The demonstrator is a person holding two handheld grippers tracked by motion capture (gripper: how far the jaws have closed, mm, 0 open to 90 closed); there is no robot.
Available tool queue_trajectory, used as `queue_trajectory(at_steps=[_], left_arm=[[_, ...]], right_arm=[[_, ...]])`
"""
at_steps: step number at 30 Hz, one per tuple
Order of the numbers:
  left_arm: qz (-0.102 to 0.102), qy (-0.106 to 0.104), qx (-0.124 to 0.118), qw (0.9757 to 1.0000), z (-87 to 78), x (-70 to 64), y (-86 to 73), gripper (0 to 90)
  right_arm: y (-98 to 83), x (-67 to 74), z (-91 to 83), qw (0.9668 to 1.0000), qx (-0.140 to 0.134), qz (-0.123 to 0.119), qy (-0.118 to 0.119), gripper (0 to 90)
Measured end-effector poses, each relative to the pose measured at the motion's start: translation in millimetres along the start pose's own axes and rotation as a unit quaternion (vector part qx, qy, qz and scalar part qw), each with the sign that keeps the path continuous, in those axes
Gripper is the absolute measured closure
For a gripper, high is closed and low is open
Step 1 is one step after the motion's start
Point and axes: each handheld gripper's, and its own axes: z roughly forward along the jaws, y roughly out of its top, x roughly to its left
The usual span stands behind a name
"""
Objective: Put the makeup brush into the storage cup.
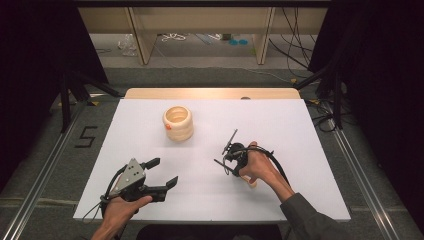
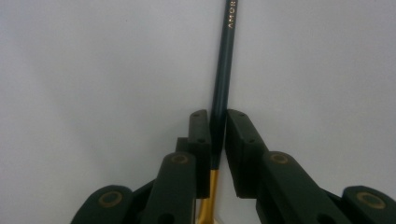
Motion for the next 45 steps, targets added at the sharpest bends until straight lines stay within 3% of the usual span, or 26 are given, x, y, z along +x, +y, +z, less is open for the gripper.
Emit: queue_trajectory(at_steps=[2,3,7,28,29,31,36,45], left_arm=[[0.000,0.000,0.000,1.0000,0.0,0.0,0.0,15.9],[0.001,0.000,0.000,1.0000,0.0,0.2,0.0,15.9],[0.000,0.000,0.000,1.0000,0.0,0.0,0.0,15.9],[0.005,-0.001,0.000,1.0000,-0.4,0.4,0.3,15.9],[0.005,-0.001,0.000,1.0000,-0.4,0.6,0.4,15.9],[-0.002,0.000,-0.001,1.0000,-0.2,0.0,0.1,15.9],[0.005,-0.001,0.000,1.0000,-0.5,0.3,0.4,15.9],[0.002,-0.003,0.011,0.9999,0.9,0.2,-0.8,15.9]], right_arm=[[0.0,-0.2,0.1,1.0000,0.001,0.000,0.001,81.9],[-0.3,-2.1,0.3,0.9999,0.003,-0.011,-0.006,82.6],[0.2,-0.2,0.2,1.0000,0.002,-0.002,0.003,82.9],[0.6,0.4,-1.0,0.9998,0.002,-0.019,0.003,83.3],[0.0,-2.4,-2.9,0.9995,-0.002,-0.032,0.002,83.3],[0.1,-0.9,-4.3,0.9997,-0.009,-0.022,0.007,83.3],[0.4,0.0,-15.6,0.9995,-0.024,-0.016,0.012,83.3],[-1.9,5.0,-39.9,0.9973,-0.061,-0.039,0.007,83.3]])
